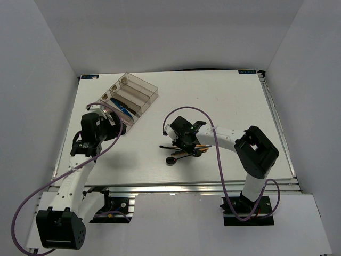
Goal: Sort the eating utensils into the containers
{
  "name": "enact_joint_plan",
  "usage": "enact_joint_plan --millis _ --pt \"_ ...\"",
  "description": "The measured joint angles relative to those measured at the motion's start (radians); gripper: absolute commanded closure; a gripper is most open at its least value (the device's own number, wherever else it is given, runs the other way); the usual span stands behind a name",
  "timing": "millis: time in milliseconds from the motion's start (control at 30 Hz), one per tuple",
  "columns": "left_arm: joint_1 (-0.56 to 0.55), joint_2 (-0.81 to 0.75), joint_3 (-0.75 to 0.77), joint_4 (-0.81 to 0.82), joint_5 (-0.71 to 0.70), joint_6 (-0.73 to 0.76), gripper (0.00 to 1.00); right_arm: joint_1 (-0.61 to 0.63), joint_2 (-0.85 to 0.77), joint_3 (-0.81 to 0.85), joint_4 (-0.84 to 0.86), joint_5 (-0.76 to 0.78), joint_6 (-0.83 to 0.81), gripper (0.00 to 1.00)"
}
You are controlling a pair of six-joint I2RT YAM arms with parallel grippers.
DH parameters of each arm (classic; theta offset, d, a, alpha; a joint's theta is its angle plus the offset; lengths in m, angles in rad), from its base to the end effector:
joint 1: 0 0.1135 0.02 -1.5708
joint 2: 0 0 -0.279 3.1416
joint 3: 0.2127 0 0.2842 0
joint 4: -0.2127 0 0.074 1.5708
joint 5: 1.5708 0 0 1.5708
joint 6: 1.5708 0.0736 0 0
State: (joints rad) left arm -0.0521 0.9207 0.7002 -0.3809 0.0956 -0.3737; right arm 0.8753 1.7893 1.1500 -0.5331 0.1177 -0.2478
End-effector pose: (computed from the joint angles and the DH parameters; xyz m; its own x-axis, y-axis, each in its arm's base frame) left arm 0.2560 -0.0204 0.2501 -0.5737 -0.3340 -0.7479 -0.0848 0.9324 -0.3513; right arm 0.2606 0.2987 0.1327 -0.3927 -0.8506 -0.3495 -0.8557 0.4773 -0.2001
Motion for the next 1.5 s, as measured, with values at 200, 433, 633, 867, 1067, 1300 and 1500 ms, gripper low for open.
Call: enact_joint_plan --millis 200,433,633,867,1067,1300,1500 --pt "-0.005 0.007 0.000 0.000 0.002 0.000 0.02 0.000 0.000 0.000 0.012 0.000 -0.005 0.92" --pt "-0.011 0.008 0.000 0.000 0.002 0.000 0.02 -0.001 0.000 -0.001 0.021 -0.002 -0.017 1.00" --pt "-0.013 0.008 0.000 0.000 0.002 0.000 0.02 -0.001 -0.003 -0.001 0.035 -0.016 -0.022 1.00" --pt "-0.016 0.003 -0.001 0.013 0.030 -0.025 0.02 -0.009 -0.092 0.000 0.035 -0.046 -0.018 1.00" --pt "-0.016 -0.034 -0.072 0.169 0.171 -0.146 0.02 -0.036 -0.190 0.019 0.044 -0.081 0.011 1.00" --pt "-0.019 -0.026 -0.104 0.238 0.232 -0.217 0.02 -0.055 -0.140 0.049 0.048 -0.106 0.037 0.60" --pt "-0.022 -0.032 -0.051 0.149 0.195 -0.130 0.02 -0.055 -0.064 0.053 0.027 -0.147 0.042 0.67"
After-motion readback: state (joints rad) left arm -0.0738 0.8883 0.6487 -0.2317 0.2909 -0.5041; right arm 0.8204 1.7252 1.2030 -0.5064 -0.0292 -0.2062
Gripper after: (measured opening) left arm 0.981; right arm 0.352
